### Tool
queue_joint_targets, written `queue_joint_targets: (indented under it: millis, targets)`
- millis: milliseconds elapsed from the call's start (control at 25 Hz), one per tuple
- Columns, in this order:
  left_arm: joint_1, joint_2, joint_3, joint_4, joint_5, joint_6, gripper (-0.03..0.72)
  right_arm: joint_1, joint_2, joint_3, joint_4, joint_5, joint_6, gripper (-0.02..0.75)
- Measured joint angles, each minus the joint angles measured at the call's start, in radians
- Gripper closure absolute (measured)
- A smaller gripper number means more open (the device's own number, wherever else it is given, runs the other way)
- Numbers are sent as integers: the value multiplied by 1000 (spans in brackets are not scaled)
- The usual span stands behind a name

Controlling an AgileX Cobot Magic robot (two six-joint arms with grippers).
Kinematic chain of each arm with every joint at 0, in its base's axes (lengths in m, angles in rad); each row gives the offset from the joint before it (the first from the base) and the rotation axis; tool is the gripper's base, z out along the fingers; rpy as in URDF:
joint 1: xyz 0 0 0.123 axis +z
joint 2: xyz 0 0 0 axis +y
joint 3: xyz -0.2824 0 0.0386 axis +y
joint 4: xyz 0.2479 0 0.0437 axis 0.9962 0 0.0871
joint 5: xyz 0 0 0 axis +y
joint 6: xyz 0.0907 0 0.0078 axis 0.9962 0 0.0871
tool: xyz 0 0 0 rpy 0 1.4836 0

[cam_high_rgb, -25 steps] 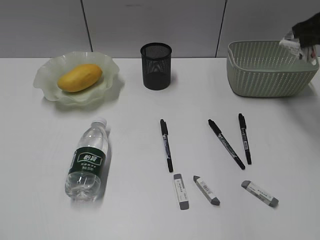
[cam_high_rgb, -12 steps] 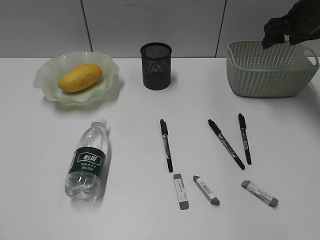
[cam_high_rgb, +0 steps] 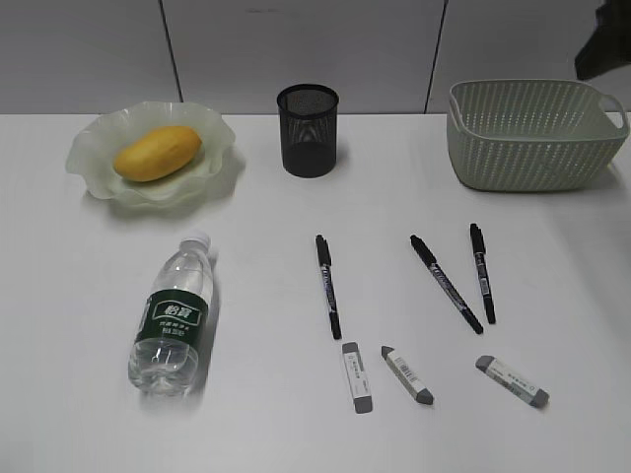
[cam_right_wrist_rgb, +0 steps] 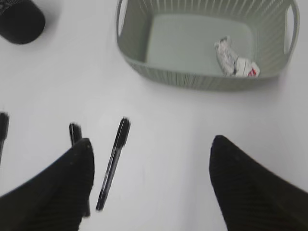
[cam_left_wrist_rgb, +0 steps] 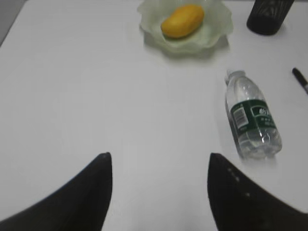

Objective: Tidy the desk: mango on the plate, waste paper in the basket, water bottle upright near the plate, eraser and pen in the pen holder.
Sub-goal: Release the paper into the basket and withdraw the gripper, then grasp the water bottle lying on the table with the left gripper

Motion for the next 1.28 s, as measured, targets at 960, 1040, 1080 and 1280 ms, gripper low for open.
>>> queue_joint_targets:
  millis: [960, 1040, 1080, 1280]
  targets:
    - [-115, 1343, -401, -251, -424, 122, 123, 0, -1572, 765, -61, 465, 92, 155]
    - [-136, 1431, -455, -252, -431, 119, 112, 0, -1592, 762, -64, 482, 94, 155]
    - [-141, 1479, -484, -256, -426, 118, 110, 0, -1593, 762, -67, 488, 94, 155]
    - [-171, 1668, -594, -257, -402, 89, 108, 0, -1593, 762, -72, 480, 81, 155]
